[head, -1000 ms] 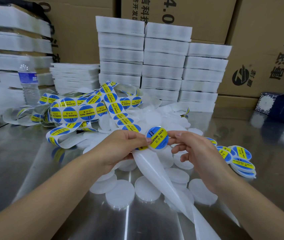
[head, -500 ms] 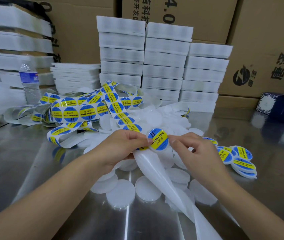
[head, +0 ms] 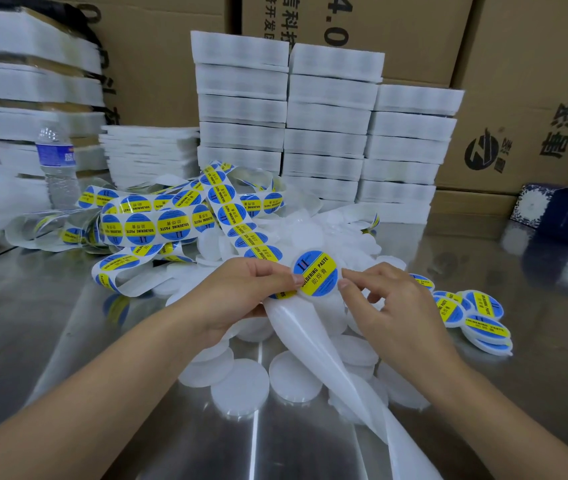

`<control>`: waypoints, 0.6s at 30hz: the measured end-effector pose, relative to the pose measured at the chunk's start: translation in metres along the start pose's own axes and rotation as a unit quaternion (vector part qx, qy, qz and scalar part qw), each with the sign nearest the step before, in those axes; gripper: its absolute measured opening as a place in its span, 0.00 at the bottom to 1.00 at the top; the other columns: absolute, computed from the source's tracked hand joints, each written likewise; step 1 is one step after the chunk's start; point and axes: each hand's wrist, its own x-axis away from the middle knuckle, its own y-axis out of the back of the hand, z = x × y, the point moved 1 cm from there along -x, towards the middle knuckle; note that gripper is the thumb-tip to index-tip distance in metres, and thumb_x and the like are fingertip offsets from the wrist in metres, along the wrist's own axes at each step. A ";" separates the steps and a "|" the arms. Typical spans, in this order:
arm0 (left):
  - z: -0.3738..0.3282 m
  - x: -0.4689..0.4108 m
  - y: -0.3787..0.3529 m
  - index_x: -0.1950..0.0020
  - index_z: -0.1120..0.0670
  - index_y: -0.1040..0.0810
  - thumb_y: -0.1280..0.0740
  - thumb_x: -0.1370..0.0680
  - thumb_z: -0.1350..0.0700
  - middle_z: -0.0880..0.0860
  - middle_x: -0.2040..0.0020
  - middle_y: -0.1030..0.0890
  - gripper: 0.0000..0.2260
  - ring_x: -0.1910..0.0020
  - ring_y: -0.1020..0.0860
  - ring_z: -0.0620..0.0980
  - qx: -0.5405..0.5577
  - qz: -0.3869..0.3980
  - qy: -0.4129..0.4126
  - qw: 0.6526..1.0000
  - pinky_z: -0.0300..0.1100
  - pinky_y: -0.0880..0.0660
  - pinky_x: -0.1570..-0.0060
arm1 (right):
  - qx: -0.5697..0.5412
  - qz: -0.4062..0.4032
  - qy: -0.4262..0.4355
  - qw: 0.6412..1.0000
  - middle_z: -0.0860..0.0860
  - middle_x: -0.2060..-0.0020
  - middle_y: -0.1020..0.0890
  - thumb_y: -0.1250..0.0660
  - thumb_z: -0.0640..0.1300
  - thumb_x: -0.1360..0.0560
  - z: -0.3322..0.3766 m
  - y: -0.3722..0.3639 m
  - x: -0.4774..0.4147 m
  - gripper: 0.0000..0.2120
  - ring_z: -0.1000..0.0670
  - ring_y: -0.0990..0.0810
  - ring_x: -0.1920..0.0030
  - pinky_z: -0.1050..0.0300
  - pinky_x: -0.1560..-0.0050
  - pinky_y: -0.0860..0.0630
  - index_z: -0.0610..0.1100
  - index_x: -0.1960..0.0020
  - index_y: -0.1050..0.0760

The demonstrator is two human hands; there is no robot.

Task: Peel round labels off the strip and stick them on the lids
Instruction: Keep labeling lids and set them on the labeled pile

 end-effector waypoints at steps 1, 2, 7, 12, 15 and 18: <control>0.000 0.000 0.000 0.63 0.51 0.14 0.28 0.28 0.56 0.50 0.60 0.15 0.05 0.63 0.19 0.42 -0.004 0.001 0.003 1.000 0.33 0.21 0.61 | -0.041 0.007 -0.014 0.999 0.55 0.61 0.22 0.36 0.54 0.29 0.001 0.000 -0.001 0.11 0.56 0.26 0.61 0.61 0.60 0.30 0.53 0.52 0.18; 0.001 -0.001 0.000 0.61 0.52 0.14 0.28 0.28 0.56 0.51 0.58 0.15 0.04 0.62 0.19 0.43 -0.010 0.004 0.006 1.000 0.34 0.21 0.60 | -0.088 0.019 -0.034 0.995 0.55 0.62 0.21 0.36 0.56 0.30 0.001 0.000 -0.002 0.10 0.58 0.26 0.63 0.66 0.63 0.31 0.54 0.54 0.18; 0.003 0.000 -0.002 0.58 0.53 0.14 0.28 0.28 0.54 0.49 0.57 0.14 0.04 0.61 0.18 0.42 -0.042 0.036 0.005 0.998 0.33 0.21 0.59 | -0.235 0.132 -0.086 0.959 0.58 0.63 0.17 0.33 0.63 0.34 0.001 -0.004 -0.005 0.14 0.59 0.25 0.66 0.68 0.66 0.27 0.56 0.54 0.21; 0.003 0.001 -0.002 0.63 0.50 0.14 0.29 0.27 0.54 0.46 0.62 0.15 0.06 0.64 0.20 0.40 -0.064 0.048 -0.006 0.997 0.32 0.24 0.63 | -0.271 0.178 -0.035 0.945 0.65 0.62 0.19 0.30 0.64 0.41 0.005 -0.013 0.003 0.24 0.65 0.22 0.64 0.73 0.65 0.29 0.54 0.50 0.28; 0.002 0.003 -0.002 0.64 0.49 0.15 0.29 0.28 0.53 0.47 0.64 0.17 0.06 0.65 0.22 0.41 -0.095 0.052 -0.011 0.994 0.32 0.24 0.61 | -0.253 0.151 -0.036 0.955 0.67 0.62 0.20 0.31 0.65 0.42 0.004 -0.014 0.002 0.25 0.67 0.23 0.63 0.74 0.64 0.30 0.54 0.51 0.29; 0.005 0.004 -0.006 0.58 0.54 0.14 0.29 0.27 0.49 0.56 0.61 0.17 0.10 0.61 0.24 0.47 -0.155 0.056 -0.028 0.986 0.42 0.26 0.54 | -0.241 0.126 -0.037 0.962 0.67 0.67 0.21 0.33 0.64 0.39 0.003 -0.014 0.001 0.20 0.66 0.25 0.68 0.74 0.68 0.32 0.54 0.53 0.29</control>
